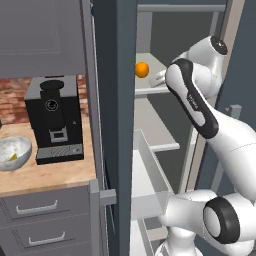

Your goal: Take the lemon wedge, orange, and lemon from the freezer and place them in the bowl on the counter.

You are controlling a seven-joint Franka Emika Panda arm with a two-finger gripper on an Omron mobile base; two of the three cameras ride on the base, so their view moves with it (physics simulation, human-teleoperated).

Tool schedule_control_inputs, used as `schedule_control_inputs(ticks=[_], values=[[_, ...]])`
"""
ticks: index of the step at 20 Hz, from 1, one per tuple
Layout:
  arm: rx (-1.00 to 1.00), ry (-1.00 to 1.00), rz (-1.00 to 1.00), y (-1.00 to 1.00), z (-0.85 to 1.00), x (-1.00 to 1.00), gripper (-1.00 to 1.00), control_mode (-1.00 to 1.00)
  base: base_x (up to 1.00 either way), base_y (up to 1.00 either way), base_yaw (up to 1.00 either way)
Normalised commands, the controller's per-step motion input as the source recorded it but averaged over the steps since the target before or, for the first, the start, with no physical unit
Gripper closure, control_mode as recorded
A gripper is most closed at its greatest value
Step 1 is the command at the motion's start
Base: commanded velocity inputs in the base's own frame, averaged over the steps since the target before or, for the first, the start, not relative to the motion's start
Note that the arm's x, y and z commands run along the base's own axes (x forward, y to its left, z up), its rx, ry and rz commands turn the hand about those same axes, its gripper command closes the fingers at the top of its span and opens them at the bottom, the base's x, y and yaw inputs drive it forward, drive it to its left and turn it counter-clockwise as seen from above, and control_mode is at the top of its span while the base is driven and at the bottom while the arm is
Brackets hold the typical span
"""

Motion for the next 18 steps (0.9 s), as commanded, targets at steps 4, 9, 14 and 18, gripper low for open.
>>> schedule_control_inputs(ticks=[4, 9, 14, 18], values=[[0.0, 0.0, -0.07, 0.08, 0.18, 0.45, -1.0, -1.0, 0.0, 0.0, 0.0], [-0.01, 0.0, -0.09, 0.28, 0.51, 0.27, -1.0, -1.0, 0.0, 0.0, 0.0], [0.0, 0.0, -0.04, 0.16, 0.05, 0.34, -1.0, -1.0, 0.0, 0.0, 0.0], [0.0, 0.0, 0.0, 0.0, -0.09, 0.14, -1.0, -1.0, 0.0, 0.0, 0.0]])
